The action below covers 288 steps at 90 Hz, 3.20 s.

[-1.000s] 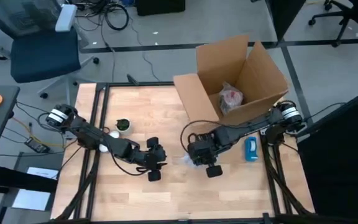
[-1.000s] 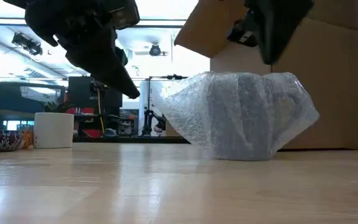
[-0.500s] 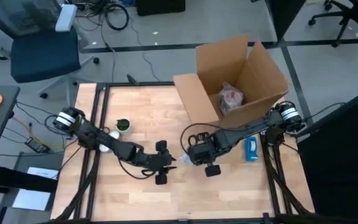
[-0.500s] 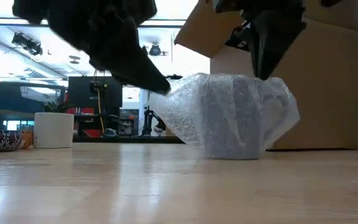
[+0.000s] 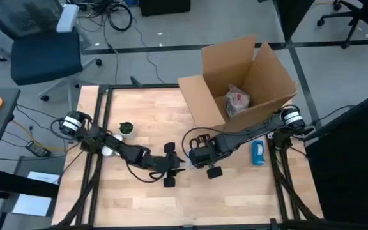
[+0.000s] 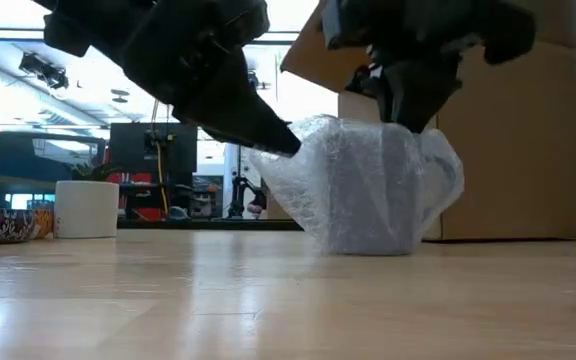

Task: Wrap mug
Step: Wrap the blue mug with bubble wrap

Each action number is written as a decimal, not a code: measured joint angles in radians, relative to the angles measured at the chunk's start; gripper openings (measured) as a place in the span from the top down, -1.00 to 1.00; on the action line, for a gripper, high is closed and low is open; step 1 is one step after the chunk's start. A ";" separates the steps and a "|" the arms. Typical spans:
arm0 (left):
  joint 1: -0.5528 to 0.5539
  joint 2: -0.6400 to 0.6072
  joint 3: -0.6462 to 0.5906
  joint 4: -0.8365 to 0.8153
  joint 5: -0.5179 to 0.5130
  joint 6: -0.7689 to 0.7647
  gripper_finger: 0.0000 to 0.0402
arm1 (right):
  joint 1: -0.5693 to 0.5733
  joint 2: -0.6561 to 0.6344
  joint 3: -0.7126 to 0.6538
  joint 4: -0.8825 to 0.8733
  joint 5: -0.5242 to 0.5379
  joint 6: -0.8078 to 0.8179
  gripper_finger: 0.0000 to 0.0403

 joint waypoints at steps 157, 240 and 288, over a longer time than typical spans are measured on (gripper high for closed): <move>0.050 0.019 0.000 0.057 -0.036 0.050 0.35 | 0.032 0.014 -0.033 0.118 -0.238 0.045 1.00; 0.050 0.019 0.000 0.025 -0.036 0.039 0.35 | 0.024 -0.009 -0.003 0.095 -0.342 0.054 1.00; 0.050 0.019 0.000 0.020 -0.036 0.039 0.35 | 0.018 -0.022 -0.011 0.057 -0.366 0.070 1.00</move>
